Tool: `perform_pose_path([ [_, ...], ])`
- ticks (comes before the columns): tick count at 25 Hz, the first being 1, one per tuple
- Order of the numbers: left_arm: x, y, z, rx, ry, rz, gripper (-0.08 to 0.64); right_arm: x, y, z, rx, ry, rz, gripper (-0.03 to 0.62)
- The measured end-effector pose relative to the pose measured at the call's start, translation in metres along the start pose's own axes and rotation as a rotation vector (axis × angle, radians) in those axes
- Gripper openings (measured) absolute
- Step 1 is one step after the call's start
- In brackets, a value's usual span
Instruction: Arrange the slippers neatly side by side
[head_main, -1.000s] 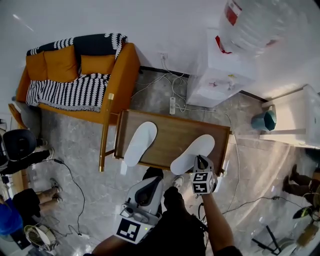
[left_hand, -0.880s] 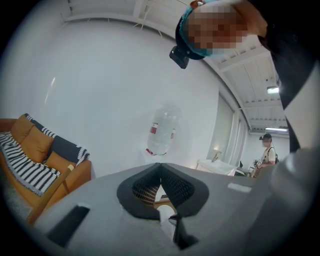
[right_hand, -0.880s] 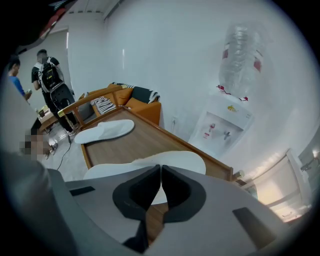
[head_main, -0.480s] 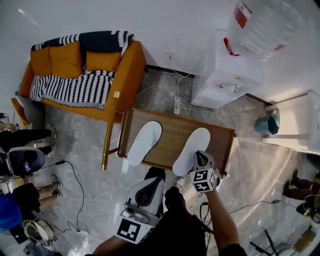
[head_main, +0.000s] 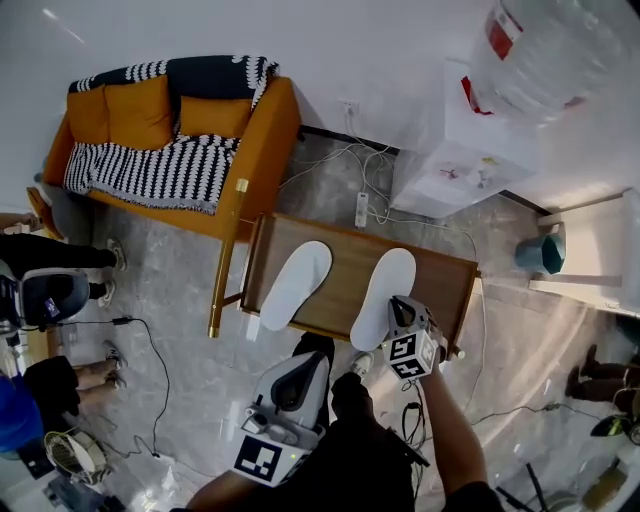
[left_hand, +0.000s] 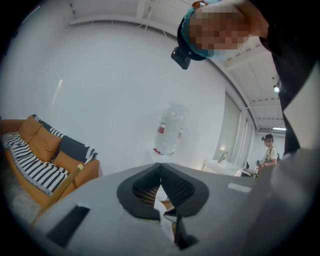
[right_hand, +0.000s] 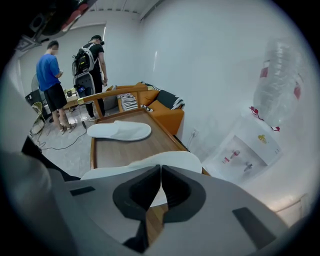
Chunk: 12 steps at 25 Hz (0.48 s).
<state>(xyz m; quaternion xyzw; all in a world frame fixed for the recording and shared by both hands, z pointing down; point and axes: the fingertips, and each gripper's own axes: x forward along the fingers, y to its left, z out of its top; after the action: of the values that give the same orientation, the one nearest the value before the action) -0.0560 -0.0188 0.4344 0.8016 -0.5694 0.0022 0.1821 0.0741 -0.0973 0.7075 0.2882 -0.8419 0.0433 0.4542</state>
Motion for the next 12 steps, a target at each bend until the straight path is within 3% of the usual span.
perform_pose_path([
  [7, 0.0, 0.005, -0.001, 0.001, 0.001, 0.011, 0.015, 0.013, 0.01, 0.002, -0.12, 0.018, 0.054, 0.017],
  [12, 0.0, 0.009, -0.003, -0.003, 0.005, 0.02, 0.017, 0.023, 0.013, -0.007, -0.131, 0.043, 0.059, 0.017],
])
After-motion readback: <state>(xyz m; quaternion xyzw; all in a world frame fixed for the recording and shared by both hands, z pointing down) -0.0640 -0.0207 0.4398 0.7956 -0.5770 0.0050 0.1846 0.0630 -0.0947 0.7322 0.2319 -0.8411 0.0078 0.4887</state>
